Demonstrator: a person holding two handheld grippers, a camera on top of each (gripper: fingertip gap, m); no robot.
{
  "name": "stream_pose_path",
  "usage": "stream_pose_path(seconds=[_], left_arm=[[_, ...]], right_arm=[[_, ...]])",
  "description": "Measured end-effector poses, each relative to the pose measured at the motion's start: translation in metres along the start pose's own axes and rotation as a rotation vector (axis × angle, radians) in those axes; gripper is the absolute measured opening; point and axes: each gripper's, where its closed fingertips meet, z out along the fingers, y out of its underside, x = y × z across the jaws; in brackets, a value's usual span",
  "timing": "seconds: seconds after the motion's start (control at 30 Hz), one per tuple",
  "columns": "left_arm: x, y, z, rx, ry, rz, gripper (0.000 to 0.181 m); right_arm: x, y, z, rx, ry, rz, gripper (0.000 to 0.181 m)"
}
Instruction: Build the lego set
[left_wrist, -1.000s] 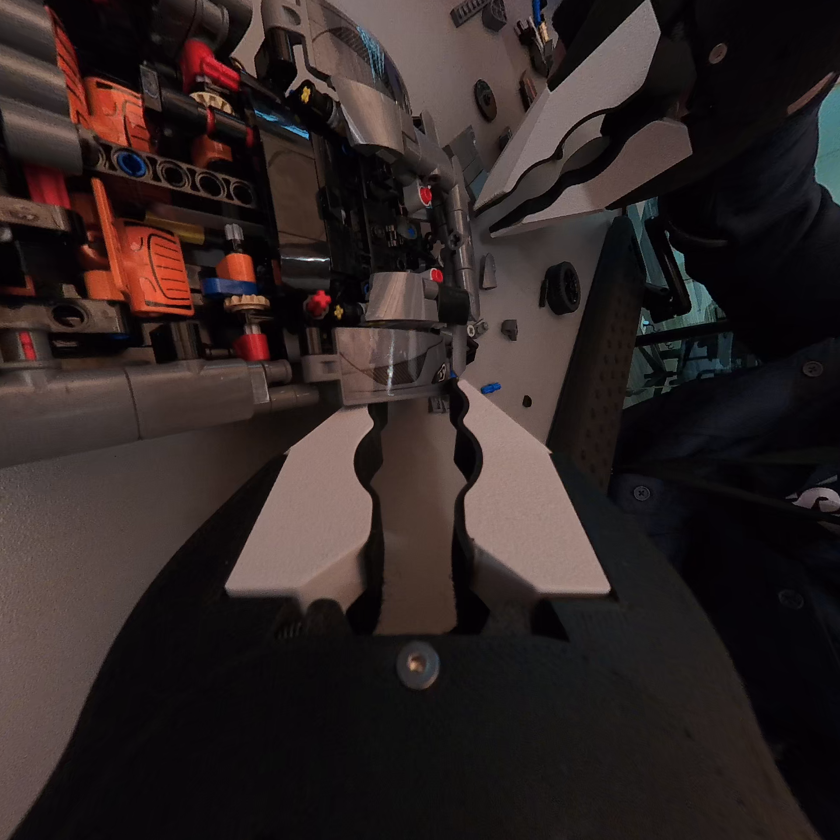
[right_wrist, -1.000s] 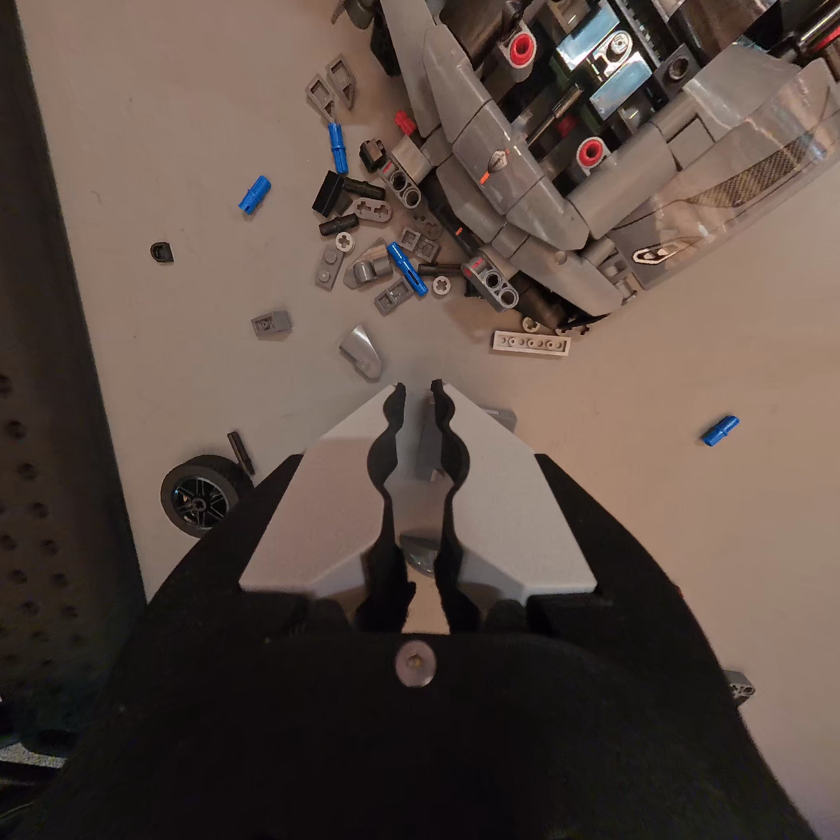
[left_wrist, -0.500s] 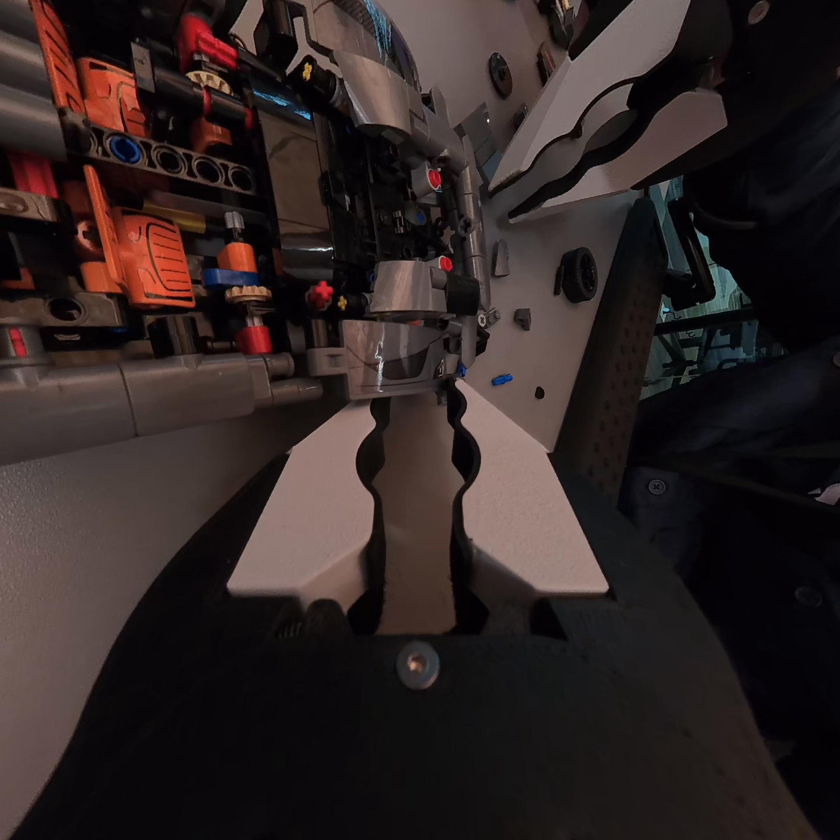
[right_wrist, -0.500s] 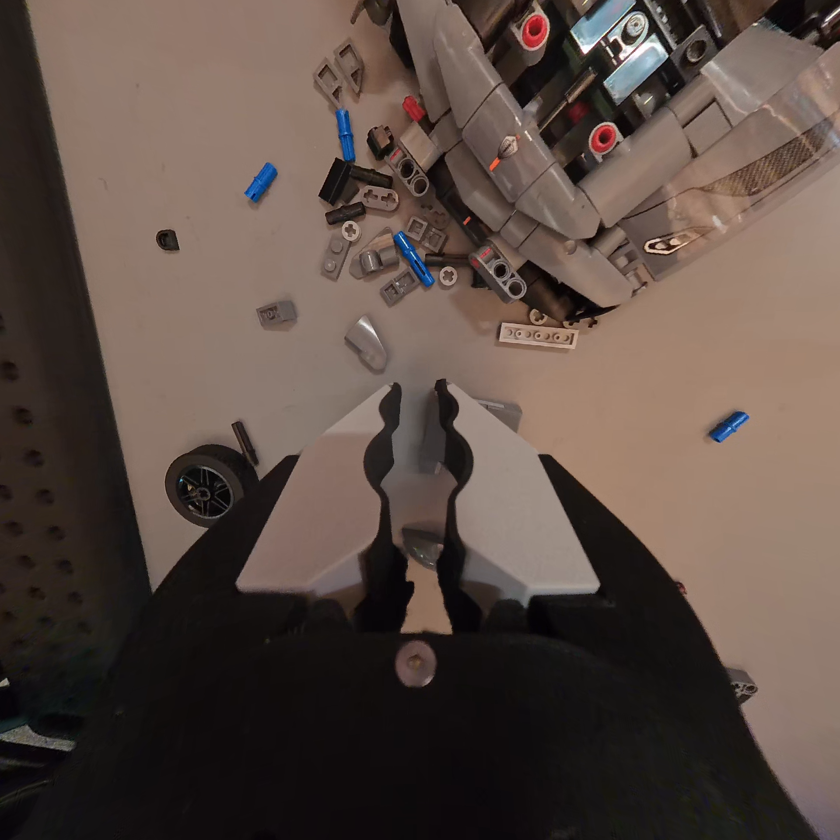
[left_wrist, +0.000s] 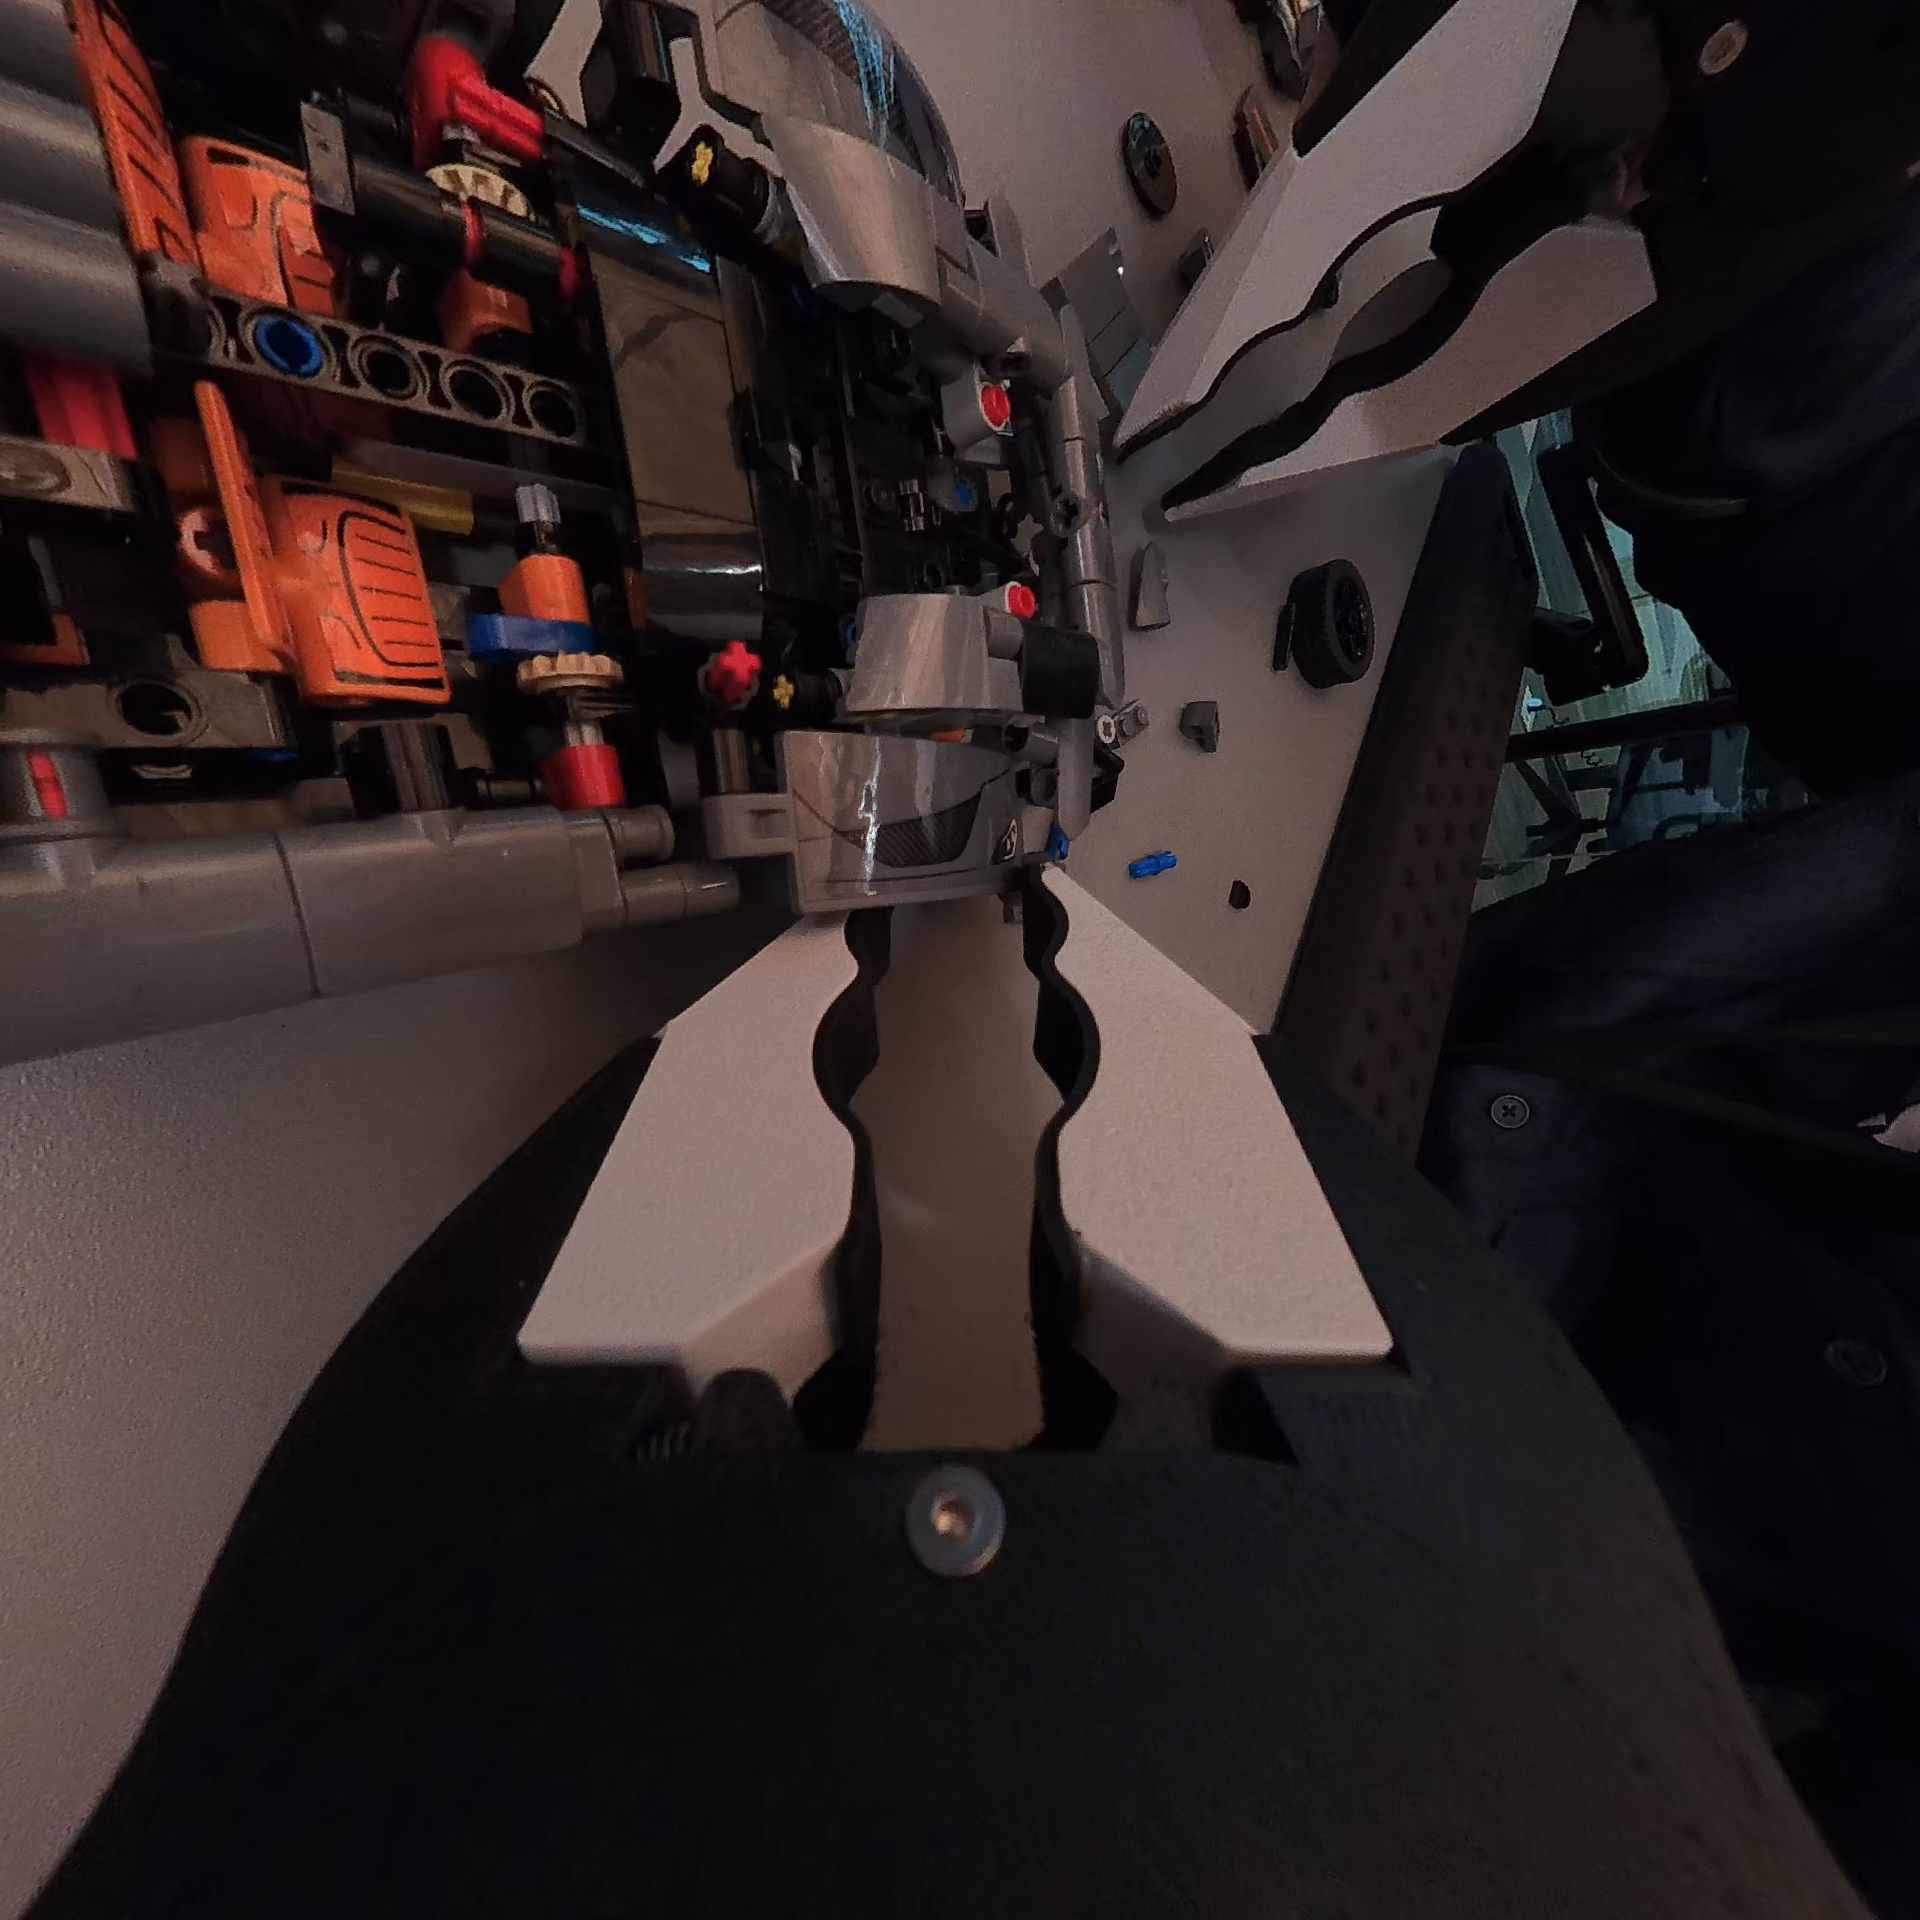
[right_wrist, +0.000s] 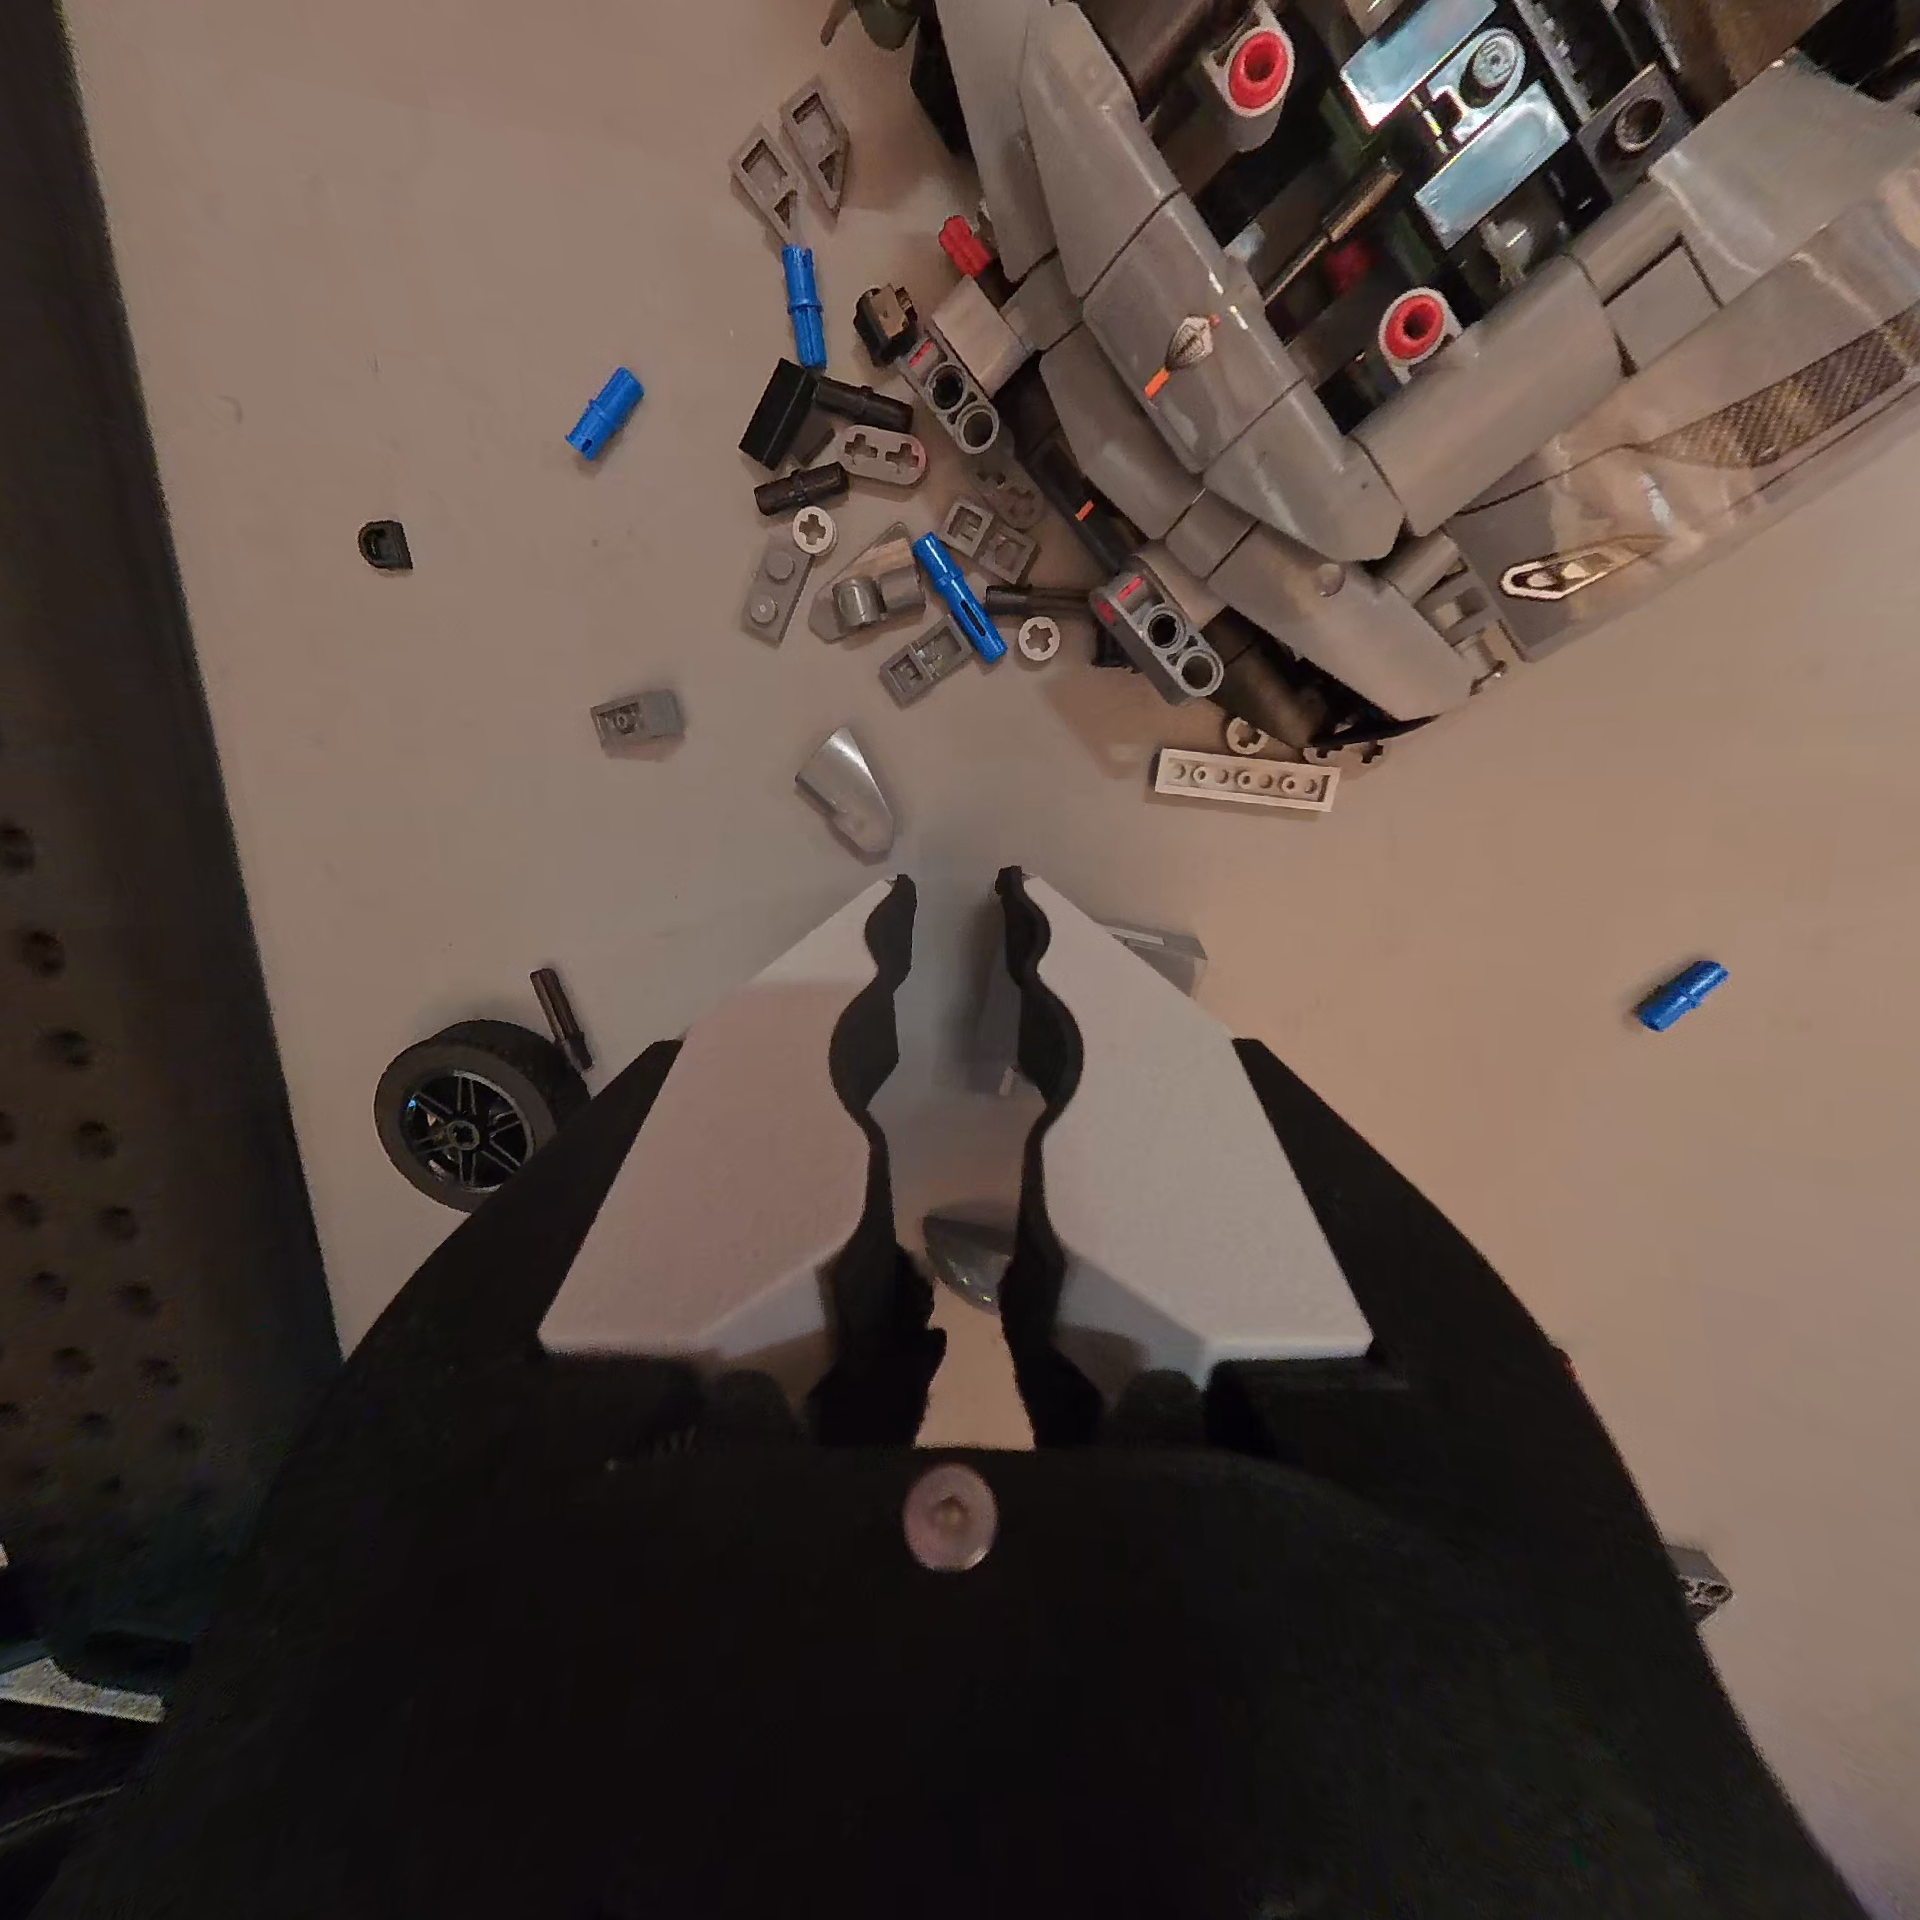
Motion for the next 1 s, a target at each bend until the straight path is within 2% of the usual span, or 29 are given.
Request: stream_pose_path(seconds=[0.43,0.57,0.83,1.0], left_arm=[[0.0,0.001,-0.001,-0.004,-0.006,0.007,0.023],[0.009,0.003,0.0,-0.023,0.02,0.034,0.017],[0.017,0.009,0.006,-0.076,0.005,0.11,0.024],[0.017,0.009,0.011,-0.08,0.011,0.099,0.031]], right_arm=[[0.001,-0.001,0.001,0.003,0.008,-0.002,0.014],[0.001,-0.001,0.001,0.0,0.008,-0.004,0.014],[0.001,-0.001,0.001,0.001,0.009,-0.004,0.014],[0.003,-0.001,0.001,0.002,0.015,-0.002,0.014]])
